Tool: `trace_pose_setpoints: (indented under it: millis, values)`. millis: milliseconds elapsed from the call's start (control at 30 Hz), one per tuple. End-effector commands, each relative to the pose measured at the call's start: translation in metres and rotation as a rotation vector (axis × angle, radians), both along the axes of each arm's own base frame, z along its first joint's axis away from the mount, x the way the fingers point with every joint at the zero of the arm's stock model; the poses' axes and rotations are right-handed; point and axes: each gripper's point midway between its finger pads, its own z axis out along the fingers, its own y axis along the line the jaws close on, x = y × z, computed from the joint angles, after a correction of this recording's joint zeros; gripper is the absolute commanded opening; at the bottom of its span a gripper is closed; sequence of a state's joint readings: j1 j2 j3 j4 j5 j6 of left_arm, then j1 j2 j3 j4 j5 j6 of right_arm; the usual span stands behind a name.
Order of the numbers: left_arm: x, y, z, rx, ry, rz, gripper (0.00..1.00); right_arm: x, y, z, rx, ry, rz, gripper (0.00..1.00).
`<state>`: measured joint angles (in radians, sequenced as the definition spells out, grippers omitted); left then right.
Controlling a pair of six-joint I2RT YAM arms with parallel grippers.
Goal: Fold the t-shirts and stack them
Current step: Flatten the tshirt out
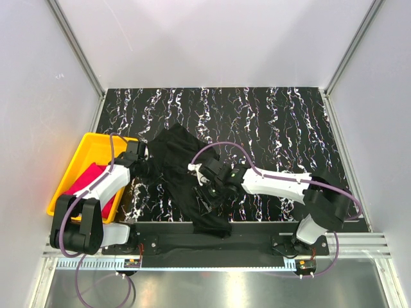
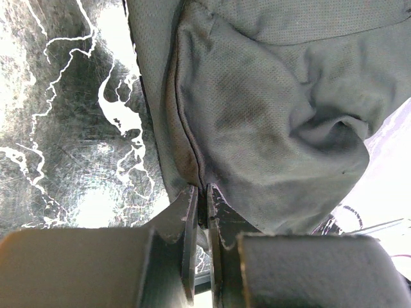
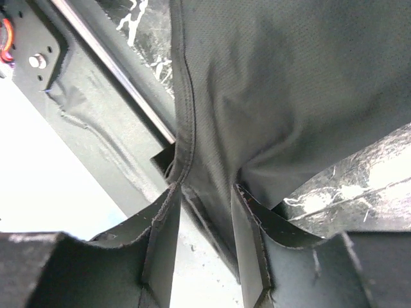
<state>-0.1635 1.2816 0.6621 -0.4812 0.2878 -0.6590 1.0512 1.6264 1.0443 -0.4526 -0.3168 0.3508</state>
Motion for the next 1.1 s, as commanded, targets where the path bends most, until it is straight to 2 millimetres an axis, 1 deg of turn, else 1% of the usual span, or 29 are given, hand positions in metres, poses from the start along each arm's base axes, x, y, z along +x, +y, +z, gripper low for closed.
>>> trace_pose_setpoints:
  millis: [0,167,233,300,333,433,567,633,733,767,833,867,967,1067]
  values:
    - [0.013,-0.002,0.016,-0.014,-0.064,-0.009,0.11,0.001,0.013,0.034,0.085,-0.012,-0.003,0.45]
    - [0.013,-0.002,0.016,-0.015,-0.063,-0.01,0.11,-0.003,0.017,0.023,0.069,0.022,0.033,0.43]
    - [0.013,-0.002,0.016,-0.015,-0.062,-0.01,0.11,-0.013,0.021,0.022,0.073,0.054,0.067,0.43]
    - [0.013,-0.002,0.016,-0.013,-0.062,-0.014,0.11,-0.017,0.019,0.017,0.055,0.047,0.086,0.44]
    - [0.013,-0.003,0.015,-0.014,-0.06,-0.013,0.11,-0.024,0.019,0.013,0.042,0.047,0.105,0.45]
    - [0.014,-0.003,0.014,-0.014,-0.052,-0.01,0.11,-0.032,0.018,0.004,0.008,0.04,0.13,0.52]
    - [0.016,-0.003,0.014,-0.015,-0.051,-0.014,0.11,-0.043,0.024,-0.005,-0.025,0.036,0.164,0.53]
    - [0.016,-0.003,0.014,-0.014,-0.051,-0.015,0.11,-0.044,0.025,-0.013,-0.049,0.037,0.163,0.53]
    - [0.016,-0.004,0.014,-0.017,-0.048,-0.019,0.11,-0.045,0.026,-0.021,-0.078,0.029,0.158,0.51]
    - [0.016,-0.004,0.014,-0.017,-0.048,-0.019,0.11,-0.04,0.026,-0.024,-0.092,0.002,0.141,0.49]
    - [0.015,-0.004,0.013,-0.017,-0.049,-0.02,0.11,-0.037,0.024,-0.029,-0.121,-0.017,0.127,0.44]
    - [0.015,-0.004,0.013,-0.018,-0.047,-0.019,0.11,-0.031,0.022,-0.032,-0.14,-0.045,0.11,0.43]
    - [0.013,-0.004,0.013,-0.018,-0.048,-0.024,0.11,-0.022,0.02,-0.037,-0.173,-0.084,0.08,0.41]
    - [0.013,-0.004,0.013,-0.018,-0.05,-0.027,0.11,-0.018,0.019,-0.04,-0.191,-0.095,0.063,0.37]
